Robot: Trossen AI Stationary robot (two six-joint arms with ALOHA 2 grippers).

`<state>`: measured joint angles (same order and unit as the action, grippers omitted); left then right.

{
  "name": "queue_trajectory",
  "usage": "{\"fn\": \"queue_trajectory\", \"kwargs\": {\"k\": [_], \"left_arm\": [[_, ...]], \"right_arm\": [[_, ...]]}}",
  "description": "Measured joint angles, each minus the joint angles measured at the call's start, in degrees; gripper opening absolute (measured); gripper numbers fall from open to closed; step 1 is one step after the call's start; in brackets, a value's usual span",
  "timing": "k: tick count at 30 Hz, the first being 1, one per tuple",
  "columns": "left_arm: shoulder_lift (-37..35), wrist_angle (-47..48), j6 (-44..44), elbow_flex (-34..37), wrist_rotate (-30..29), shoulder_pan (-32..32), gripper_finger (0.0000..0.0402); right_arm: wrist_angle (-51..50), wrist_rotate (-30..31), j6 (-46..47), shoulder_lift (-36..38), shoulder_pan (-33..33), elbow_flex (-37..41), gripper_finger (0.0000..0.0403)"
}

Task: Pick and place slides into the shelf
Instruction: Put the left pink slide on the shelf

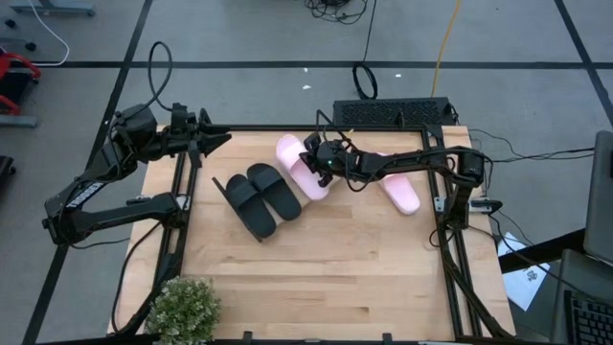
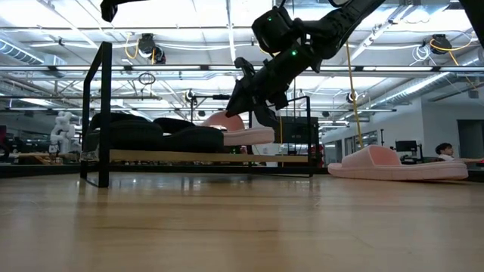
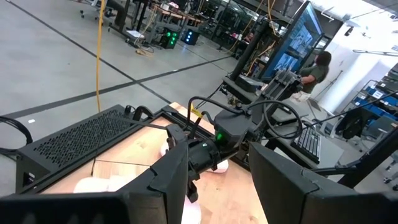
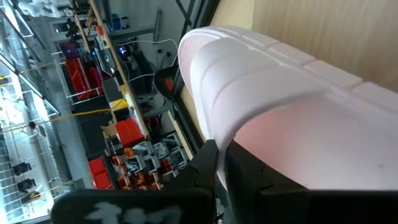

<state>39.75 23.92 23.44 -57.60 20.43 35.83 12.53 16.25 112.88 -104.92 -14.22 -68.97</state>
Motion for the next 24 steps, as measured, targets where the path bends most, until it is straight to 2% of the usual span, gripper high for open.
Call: {"fn": "queue_trajectory", "kwargs": {"k": [24], "left_arm": [[0.0,0.0,0.0,0.0,-1.0,0.0,0.0165]], "right_arm": [[0.0,0.2,-0.1,0.0,0.0,0.0,0.0013]]}}
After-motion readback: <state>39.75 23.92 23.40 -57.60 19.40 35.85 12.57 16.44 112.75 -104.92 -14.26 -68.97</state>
